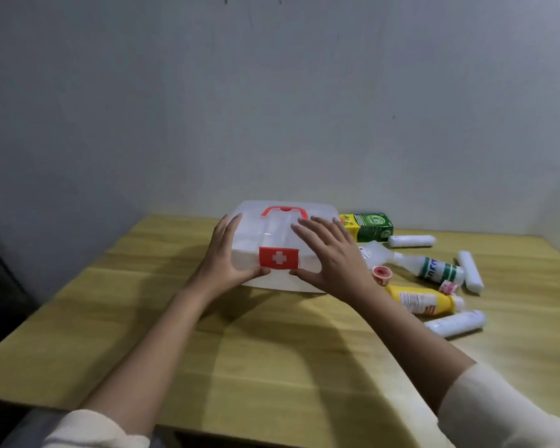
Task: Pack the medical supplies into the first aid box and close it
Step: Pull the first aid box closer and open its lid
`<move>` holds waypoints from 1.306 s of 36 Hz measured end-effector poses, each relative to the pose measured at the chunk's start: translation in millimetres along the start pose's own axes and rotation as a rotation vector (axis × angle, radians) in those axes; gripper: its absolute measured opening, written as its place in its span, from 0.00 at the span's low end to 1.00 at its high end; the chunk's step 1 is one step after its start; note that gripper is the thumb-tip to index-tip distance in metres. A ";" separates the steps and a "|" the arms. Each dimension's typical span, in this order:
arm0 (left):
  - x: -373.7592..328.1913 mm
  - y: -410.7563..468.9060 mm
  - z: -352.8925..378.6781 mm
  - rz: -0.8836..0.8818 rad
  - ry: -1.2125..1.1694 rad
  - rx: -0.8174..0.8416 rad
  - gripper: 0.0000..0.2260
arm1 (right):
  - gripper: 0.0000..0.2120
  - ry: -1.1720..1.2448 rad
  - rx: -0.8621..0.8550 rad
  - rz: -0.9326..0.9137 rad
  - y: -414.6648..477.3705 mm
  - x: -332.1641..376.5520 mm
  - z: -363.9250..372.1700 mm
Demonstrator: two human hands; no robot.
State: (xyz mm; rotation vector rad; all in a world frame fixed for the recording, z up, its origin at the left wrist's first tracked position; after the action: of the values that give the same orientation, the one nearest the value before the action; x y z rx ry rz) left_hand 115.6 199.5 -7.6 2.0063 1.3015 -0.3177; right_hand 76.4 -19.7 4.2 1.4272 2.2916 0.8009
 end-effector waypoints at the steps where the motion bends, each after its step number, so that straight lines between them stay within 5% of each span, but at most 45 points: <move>1: 1.2 0.6 0.9 0.008 0.002 -0.007 0.50 | 0.32 0.007 -0.015 -0.030 0.3 -1.2 -0.2; 8: 1.3 0.1 3.9 0.057 0.002 -0.067 0.46 | 0.18 0.009 -0.147 -0.306 -3.0 1.2 -1.0; 14: -7.5 -6.0 5.7 0.001 -0.057 -0.091 0.46 | 0.12 0.122 -0.290 -0.326 -1.0 9.7 -3.7; 27: -9.7 -9.6 18.3 -0.255 -0.302 -0.100 0.52 | 0.12 0.353 -0.299 -0.028 19.8 11.1 -14.3; 35: -8.0 -8.6 15.1 -0.235 -0.333 -0.068 0.42 | 0.16 0.507 -0.311 0.074 58.1 4.9 -47.6; 47: -8.9 -11.4 17.6 -0.260 -0.331 -0.125 0.42 | 0.13 0.249 -0.570 0.345 115.7 -29.1 -43.2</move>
State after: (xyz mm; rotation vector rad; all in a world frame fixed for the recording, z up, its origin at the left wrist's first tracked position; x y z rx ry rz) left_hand 104.5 184.1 -20.2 1.6004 1.3304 -0.6441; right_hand 148.5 -18.6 108.6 1.5112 1.7556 1.6572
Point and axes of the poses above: each hand's wrist, its own y-axis towards the middle knuckle, its own z-axis out of the palm, x = y × z, the point moved 2 cm from there along y, towards the middle knuckle, and after that the axes turned 6 degrees about y, right-handed, at the moved point
